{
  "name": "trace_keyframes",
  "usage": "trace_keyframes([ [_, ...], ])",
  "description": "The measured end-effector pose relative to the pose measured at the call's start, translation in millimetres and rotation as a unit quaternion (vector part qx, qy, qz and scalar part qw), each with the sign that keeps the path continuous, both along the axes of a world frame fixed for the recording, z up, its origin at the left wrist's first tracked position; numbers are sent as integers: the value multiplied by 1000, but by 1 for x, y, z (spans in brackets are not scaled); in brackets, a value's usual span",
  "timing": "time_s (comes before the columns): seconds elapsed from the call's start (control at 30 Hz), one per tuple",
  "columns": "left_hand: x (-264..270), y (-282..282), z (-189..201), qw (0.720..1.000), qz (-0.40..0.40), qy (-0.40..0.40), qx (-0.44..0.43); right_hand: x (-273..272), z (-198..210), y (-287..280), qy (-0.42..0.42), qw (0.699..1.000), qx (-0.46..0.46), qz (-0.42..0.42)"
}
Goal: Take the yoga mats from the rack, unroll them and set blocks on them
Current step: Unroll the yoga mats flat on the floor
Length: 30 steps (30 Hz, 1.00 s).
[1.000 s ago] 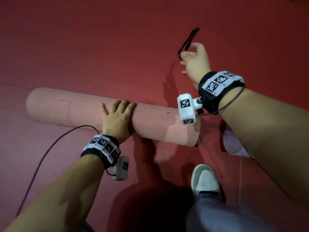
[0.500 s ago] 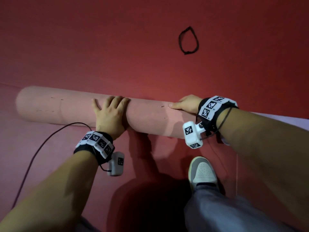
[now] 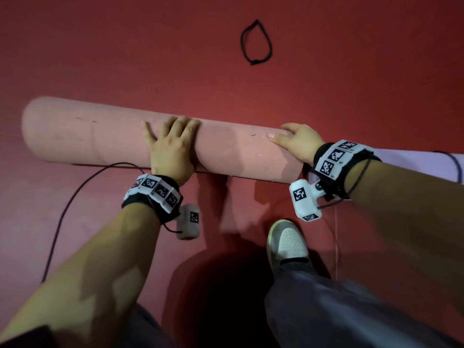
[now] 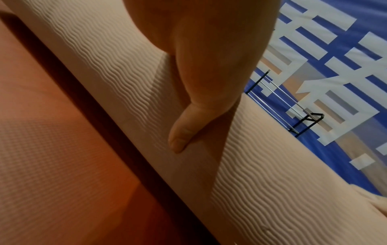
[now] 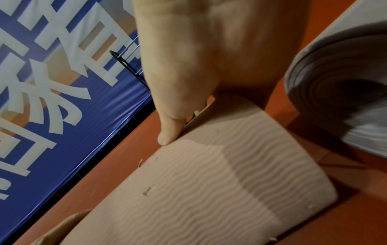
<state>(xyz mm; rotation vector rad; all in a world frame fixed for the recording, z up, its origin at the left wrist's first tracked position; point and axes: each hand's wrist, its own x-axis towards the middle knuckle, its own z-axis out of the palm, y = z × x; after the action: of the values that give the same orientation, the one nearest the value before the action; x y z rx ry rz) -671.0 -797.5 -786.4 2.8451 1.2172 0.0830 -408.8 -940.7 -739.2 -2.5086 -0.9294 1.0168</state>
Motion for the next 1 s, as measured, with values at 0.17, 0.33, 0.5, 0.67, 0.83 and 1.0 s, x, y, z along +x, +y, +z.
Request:
trace_keyframes([
  [0.17, 17, 8, 5, 1000, -13, -14, 11, 13, -6, -5, -14, 1000, 26, -2],
  [0.33, 25, 16, 10, 999, -27, -16, 32, 20, -10, -4, -18, 999, 48, -6],
  [0.5, 36, 32, 29, 997, -15, -47, 52, 33, -2, 11, -41, 992, 119, -26],
  [0.67, 41, 37, 23, 994, 3, -79, 76, 33, 1, 17, -56, 984, 161, -50],
  [0.83, 24, 12, -19, 999, -11, -39, 30, 16, -20, -3, -28, 998, 58, -14],
  [1.0, 21, 9, -21, 1000, -13, -9, 11, 12, -22, -5, -24, 1000, 15, 7],
])
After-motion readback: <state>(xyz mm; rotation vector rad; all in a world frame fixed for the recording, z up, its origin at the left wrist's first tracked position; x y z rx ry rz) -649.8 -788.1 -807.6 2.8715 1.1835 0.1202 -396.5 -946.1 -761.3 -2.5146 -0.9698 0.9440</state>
